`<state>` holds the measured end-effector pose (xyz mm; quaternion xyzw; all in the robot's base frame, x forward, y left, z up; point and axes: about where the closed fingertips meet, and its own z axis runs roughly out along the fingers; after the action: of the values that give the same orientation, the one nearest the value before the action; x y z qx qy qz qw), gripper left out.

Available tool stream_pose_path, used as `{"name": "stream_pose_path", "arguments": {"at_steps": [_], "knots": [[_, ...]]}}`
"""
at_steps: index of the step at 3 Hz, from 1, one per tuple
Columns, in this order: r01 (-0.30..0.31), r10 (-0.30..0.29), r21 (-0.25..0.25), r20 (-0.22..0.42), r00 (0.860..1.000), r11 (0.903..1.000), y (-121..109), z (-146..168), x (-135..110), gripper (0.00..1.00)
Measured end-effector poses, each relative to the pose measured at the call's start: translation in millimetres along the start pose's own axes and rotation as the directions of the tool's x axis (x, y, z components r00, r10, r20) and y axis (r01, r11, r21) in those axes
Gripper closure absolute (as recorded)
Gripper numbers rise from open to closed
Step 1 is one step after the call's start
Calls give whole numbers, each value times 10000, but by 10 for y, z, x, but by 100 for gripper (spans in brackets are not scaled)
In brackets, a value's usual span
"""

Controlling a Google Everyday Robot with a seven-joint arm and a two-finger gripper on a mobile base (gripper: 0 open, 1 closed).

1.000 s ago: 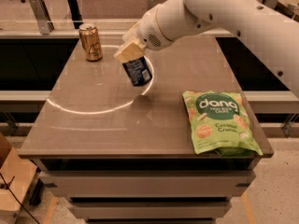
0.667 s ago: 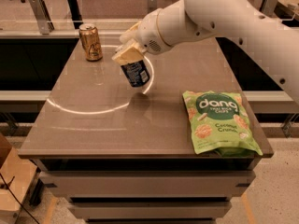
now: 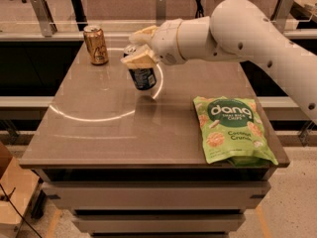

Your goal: Place pepsi can upright

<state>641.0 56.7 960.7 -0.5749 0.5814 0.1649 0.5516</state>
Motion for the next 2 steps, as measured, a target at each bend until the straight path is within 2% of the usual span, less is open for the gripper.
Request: {"name": "stream_pose_path", "arguments": {"at_steps": [1, 2], "knots": [[-120, 104, 301, 539, 9985, 9995, -25, -51, 5, 100], [-483, 441, 399, 1007, 9939, 9980, -34, -80, 60, 82]]}}
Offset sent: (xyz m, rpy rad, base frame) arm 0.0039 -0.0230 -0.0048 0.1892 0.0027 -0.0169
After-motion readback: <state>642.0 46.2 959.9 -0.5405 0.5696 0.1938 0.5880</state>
